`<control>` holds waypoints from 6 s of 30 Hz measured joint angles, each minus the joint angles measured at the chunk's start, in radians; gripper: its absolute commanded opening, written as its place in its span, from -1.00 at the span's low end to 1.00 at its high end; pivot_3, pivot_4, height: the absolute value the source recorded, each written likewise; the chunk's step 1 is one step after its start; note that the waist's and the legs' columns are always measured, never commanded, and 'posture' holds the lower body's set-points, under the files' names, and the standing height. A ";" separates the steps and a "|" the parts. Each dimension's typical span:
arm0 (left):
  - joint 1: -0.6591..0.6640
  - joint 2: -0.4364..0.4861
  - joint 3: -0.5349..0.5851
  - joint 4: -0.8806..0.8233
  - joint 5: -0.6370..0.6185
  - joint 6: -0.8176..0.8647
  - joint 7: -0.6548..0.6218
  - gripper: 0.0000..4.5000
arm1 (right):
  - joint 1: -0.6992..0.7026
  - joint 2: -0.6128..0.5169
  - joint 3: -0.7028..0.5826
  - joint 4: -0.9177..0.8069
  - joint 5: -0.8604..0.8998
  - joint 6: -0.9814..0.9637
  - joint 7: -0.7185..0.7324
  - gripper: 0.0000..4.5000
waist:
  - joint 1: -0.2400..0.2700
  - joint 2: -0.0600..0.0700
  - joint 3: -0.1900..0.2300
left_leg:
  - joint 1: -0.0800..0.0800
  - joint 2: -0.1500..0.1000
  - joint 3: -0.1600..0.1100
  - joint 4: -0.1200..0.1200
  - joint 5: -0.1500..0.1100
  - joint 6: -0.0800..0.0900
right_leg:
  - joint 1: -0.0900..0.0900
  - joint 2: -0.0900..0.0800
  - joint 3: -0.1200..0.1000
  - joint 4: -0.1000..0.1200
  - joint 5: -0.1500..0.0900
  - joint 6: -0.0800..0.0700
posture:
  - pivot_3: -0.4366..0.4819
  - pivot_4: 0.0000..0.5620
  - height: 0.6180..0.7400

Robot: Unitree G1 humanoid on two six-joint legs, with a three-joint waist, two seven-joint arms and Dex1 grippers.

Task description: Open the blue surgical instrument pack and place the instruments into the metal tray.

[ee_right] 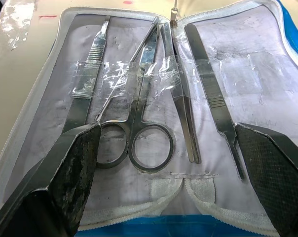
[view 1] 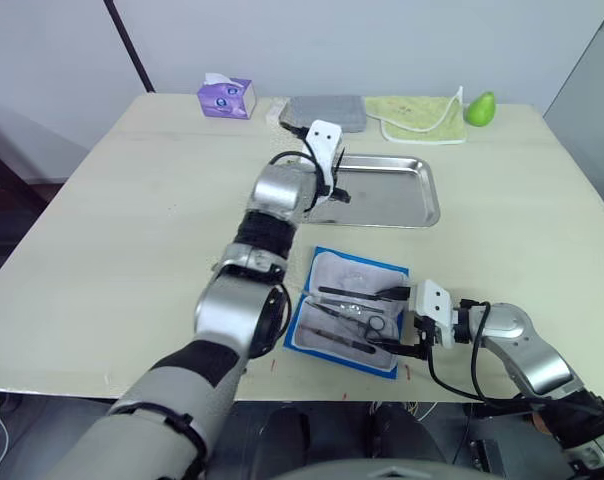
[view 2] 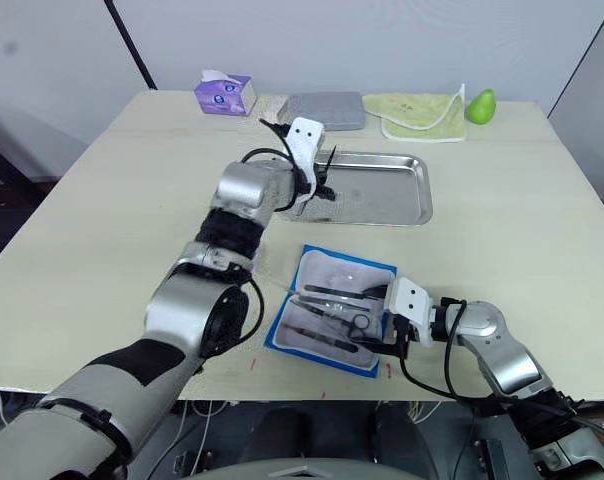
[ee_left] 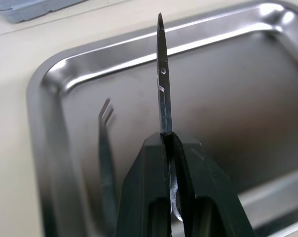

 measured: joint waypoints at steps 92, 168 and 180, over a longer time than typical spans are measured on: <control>0.780 0.809 -0.103 -0.634 -0.419 -0.640 -1.452 0.99 | 0.063 0.089 -0.060 0.217 0.035 -0.323 0.034 1.00 | 0.010 -0.007 -0.007 | 0.002 0.001 0.000 -0.001 0.001 -0.002 | 0.001 -0.006 -0.005 0.000 -0.004 -0.006 | -0.05 -0.47 0.93; 0.405 0.372 -0.388 -0.010 0.068 -1.165 -1.452 -0.98 | 0.102 0.081 -0.047 0.113 0.026 -0.224 -0.069 1.00 | 0.000 -0.008 -0.010 | 0.000 0.001 -0.002 -0.001 0.001 -0.002 | 0.001 -0.002 -0.004 0.000 -0.002 -0.003 | -0.05 -0.47 0.93; 0.378 0.410 -0.451 -0.176 0.089 -0.976 -1.468 -0.98 | 0.080 0.078 -0.033 0.114 0.025 -0.199 -0.064 1.00 | -0.004 -0.008 -0.010 | 0.001 0.002 -0.002 -0.002 0.001 -0.002 | 0.001 0.000 -0.003 0.000 -0.003 -0.005 | -0.05 -0.47 0.93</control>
